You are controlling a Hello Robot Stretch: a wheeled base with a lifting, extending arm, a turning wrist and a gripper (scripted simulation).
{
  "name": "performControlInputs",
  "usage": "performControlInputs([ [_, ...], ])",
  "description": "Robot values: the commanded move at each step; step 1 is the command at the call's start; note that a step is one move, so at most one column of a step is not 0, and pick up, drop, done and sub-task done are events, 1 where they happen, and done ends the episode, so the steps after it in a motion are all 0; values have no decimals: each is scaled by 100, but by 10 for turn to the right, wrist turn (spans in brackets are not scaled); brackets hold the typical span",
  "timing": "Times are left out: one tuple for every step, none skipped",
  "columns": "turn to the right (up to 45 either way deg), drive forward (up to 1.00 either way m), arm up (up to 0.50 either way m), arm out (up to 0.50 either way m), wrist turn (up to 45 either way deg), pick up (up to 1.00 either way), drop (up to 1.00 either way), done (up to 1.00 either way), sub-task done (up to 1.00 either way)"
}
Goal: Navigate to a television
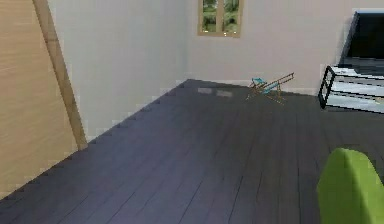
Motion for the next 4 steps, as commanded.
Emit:
performControlInputs([
  [0, 55, 0, 0, 0, 0, 0, 0, 0],
  [240, 0, 0, 0, 0, 0, 0, 0, 0],
  [0, 100, 0, 0, 0, 0, 0, 0, 0],
  [0, 50, 0, 0, 0, 0, 0, 0, 0],
])
